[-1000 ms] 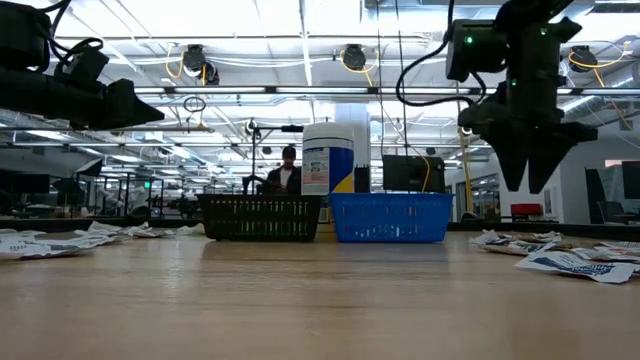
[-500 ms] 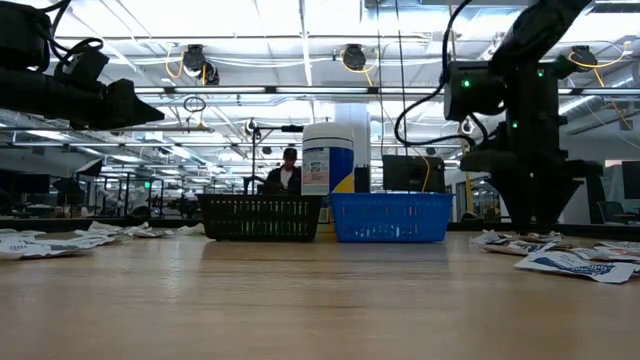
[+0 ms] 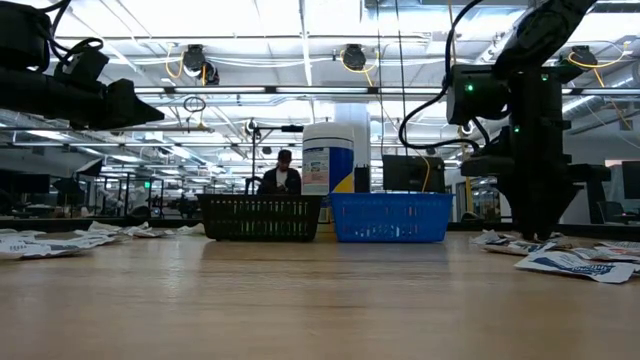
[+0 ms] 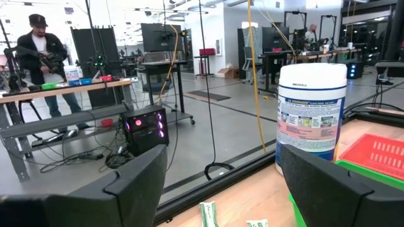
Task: Pick & Place First Aid Supplies
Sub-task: Put the blue alcohol pad into the blue basket
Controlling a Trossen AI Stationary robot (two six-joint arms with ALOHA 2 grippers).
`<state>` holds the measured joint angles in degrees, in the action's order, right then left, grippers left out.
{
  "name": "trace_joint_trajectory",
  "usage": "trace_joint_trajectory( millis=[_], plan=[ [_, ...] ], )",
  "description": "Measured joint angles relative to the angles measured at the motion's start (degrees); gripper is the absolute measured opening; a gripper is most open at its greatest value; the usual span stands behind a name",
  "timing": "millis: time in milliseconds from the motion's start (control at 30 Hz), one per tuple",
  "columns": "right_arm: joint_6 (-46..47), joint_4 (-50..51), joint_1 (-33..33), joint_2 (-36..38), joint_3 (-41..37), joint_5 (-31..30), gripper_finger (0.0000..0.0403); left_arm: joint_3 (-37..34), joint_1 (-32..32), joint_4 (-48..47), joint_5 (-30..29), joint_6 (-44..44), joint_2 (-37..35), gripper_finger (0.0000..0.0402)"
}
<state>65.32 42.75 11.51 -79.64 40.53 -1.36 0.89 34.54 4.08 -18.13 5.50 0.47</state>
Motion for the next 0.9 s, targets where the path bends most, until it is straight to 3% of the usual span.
trace_joint_trajectory(
  millis=[200,500,900],
  plan=[
    [0.0,-0.2,0.0,0.0,0.0,1.6,0.0006,0.0,0.0,0.0,0.0,0.0,0.0,0.0308],
    [-0.3,1.9,0.0,0.0,3.0,2.8,0.0001,0.0,0.0,0.0,0.0,0.0,0.0,0.0308],
    [-1.6,14.4,0.0,0.0,12.4,2.9,0.0001,0.0,0.0,0.0,0.0,0.0,0.0,0.0308]
  ],
)
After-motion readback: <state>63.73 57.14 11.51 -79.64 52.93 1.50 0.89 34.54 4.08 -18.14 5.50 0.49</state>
